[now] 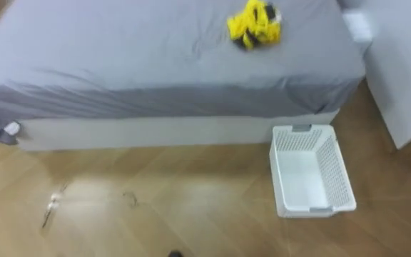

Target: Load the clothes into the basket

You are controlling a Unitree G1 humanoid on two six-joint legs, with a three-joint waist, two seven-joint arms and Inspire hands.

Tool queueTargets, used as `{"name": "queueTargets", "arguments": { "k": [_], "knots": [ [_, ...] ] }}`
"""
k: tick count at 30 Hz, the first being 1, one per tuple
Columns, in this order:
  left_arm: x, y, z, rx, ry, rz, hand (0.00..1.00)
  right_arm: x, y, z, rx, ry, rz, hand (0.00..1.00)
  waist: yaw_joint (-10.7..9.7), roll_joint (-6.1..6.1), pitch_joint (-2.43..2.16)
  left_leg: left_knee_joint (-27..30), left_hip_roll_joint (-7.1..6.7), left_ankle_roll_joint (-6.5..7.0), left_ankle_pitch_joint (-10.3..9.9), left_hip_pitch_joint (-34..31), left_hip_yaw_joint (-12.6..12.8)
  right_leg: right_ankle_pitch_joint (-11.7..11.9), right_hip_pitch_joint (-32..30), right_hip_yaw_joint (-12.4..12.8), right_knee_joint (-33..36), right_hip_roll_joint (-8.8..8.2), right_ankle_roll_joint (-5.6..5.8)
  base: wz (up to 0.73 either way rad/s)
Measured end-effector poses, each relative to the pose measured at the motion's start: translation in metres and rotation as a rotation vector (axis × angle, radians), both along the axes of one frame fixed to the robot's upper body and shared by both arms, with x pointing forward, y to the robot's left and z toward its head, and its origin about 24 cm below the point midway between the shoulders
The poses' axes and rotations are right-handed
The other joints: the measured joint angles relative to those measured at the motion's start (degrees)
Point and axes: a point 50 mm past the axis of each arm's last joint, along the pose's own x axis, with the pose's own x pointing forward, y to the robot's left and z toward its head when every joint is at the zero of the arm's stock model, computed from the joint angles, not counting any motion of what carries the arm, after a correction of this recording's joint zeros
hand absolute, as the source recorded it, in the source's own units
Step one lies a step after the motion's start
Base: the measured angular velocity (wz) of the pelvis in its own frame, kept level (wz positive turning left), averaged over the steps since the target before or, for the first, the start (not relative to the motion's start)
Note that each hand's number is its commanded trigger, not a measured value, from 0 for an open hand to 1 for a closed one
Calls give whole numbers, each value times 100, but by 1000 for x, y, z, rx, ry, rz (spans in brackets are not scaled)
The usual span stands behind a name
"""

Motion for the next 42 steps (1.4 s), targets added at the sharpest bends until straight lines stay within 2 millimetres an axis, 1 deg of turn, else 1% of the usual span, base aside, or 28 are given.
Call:
{"name": "queueTargets", "arguments": {
  "k": [1,2,4,5,6,8,9,10,11,12,13,15,16,17,18,19,20,21,22,25,28,29,31,32,33,34,35,42],
  "knots": [
    [2,0,0,0,-5,-5,0,1,-2,1,-8,-9,-1,0,1,13,-10,-140,-23,-34,-202,209,16,341,-135,-89,420,-43,0,13],
    [11,0,1,5,-25,-15,0,8,-2,4,-23,-37,7,0,33,64,-30,-365,-106,6,-277,559,-2,1023,-444,-146,1207,-144,-89,0],
    [26,-1,2,13,-53,-39,0,28,-1,11,-32,-115,20,0,144,166,2,-789,-109,0,-338,1119,-82,589,-1148,-378,1991,-113,-338,-29],
    [31,-2,3,16,-61,-56,0,45,1,17,-33,-179,37,0,171,294,25,-1067,-79,-26,-342,1490,-395,128,-1603,-597,2049,82,-512,-32],
    [34,-1,3,20,-67,-63,0,61,5,25,-32,-247,55,0,135,433,53,-1290,-13,-78,-367,1825,-767,-116,-1966,-850,1678,364,-574,-14],
    [40,0,5,25,-78,-78,0,77,10,32,-34,-307,66,0,-14,461,38,-1608,27,-122,-394,2222,-1260,-131,-2373,-1017,436,634,-554,45],
    [48,-1,7,30,-98,-110,0,82,12,35,-51,-327,67,0,-84,371,23,-1839,26,-166,-426,2487,-1460,138,-2543,-990,-621,648,-523,78],
    [52,-4,7,29,-104,-134,0,84,12,35,-56,-330,62,0,-99,340,11,-1927,49,-205,-454,2602,-1541,509,-2599,-1006,-1021,628,-582,97],
    [54,-7,7,27,-103,-173,0,84,12,35,-69,-331,46,0,-152,354,6,-1978,212,-306,-549,2797,-1704,1133,-2627,-1031,-1472,693,-595,77],
    [52,-9,6,21,-96,-191,0,86,14,36,-71,-343,33,0,-123,313,-57,-1924,328,-464,-649,2860,-1721,1353,-2567,-1032,-1527,822,-875,61],
    [50,-12,5,14,-89,-193,0,89,13,38,-75,-358,30,0,-84,335,-74,-1876,404,-598,-697,2861,-1701,1347,-2495,-1122,-1479,877,-996,20],
    [38,-16,1,-15,-52,-190,0,102,10,47,-104,-412,7,0,90,509,-10,-1928,705,-933,-578,3057,-1461,1110,-2291,-1282,-1176,1039,-1146,15],
    [35,-17,1,-19,-46,-188,0,104,7,49,-116,-420,0,0,100,547,16,-1971,747,-968,-497,3143,-1413,1063,-2322,-1286,-876,1027,-1197,41],
    [31,-15,1,-19,-40,-180,0,106,6,52,-127,-436,-3,0,44,524,126,-1878,812,-953,-377,3386,-1435,855,-2634,-1433,-64,950,-1083,35],
    [26,-10,1,-7,-32,-173,0,107,7,53,-126,-446,-5,0,58,527,78,-1686,860,-962,-389,3367,-1438,821,-2689,-1416,-268,1028,-1034,9],
    [13,4,4,26,-6,-158,0,116,16,60,-103,-494,6,0,162,395,-19,-996,818,-1097,-516,3213,-1240,1194,-2651,-1486,-1027,1072,-1211,-32],
    [-2,4,2,22,44,-143,0,123,13,67,-111,-528,17,0,179,512,-4,-220,908,-1084,-557,3083,-1206,948,-2460,-1680,-911,1121,-1460,-35],
    [-12,2,1,12,71,-136,0,128,13,71,-121,-548,15,0,118,547,-3,472,978,-1074,-281,2904,-1204,721,-2209,-1718,-959,1177,-1501,-7],
    [-14,1,1,8,76,-131,0,129,12,72,-125,-555,14,0,60,552,-6,707,1008,-1092,-198,2799,-1185,660,-2105,-1729,-1000,1172,-1491,32],
    [0,-3,3,4,15,-130,0,133,10,76,-135,-576,15,0,-10,494,8,1076,1003,-1019,-324,2219,-993,581,-1667,-1727,-1361,1152,-1463,22],
    [9,-3,5,12,-18,-135,0,134,9,83,-149,-602,24,0,-41,402,47,568,867,-935,-502,1804,-851,541,-1368,-1637,-1658,1139,-1426,-8],
    [10,-3,6,14,-20,-132,0,137,10,86,-152,-619,26,0,-77,393,6,167,824,-929,-513,1652,-774,538,-1333,-1588,-1749,1115,-1393,-13],
    [12,-4,6,15,-32,-125,0,142,11,93,-164,-655,17,0,-127,376,-3,-536,696,-940,-486,1489,-702,547,-1282,-1469,-1810,1095,-1367,-26],
    [13,-5,6,14,-36,-122,0,144,11,97,-172,-671,16,0,-128,358,-18,-1022,650,-921,-387,1446,-608,570,-1264,-1369,-1835,1080,-1353,-52],
    [12,-7,6,14,-36,-118,0,145,12,98,-178,-677,25,0,-132,354,-46,-1315,585,-830,5,1463,-607,574,-1224,-1270,-1856,1064,-1337,-48],
    [13,-8,6,13,-36,-117,0,145,12,98,-182,-678,30,0,-153,376,-61,-1368,575,-732,190,1494,-606,575,-1182,-1240,-1899,1070,-1320,-41],
    [13,-8,6,13,-37,-116,0,144,13,98,-191,-675,41,0,-161,332,-97,-1522,496,-744,255,1637,-604,588,-1137,-1144,-1989,1076,-1283,-22],
    [18,-13,4,-33,-41,-132,0,143,12,103,-242,-697,73,0,-320,273,-100,-2086,397,-700,297,2001,-627,637,-809,-1075,-2436,1101,-1146,-5]
  ]
}}
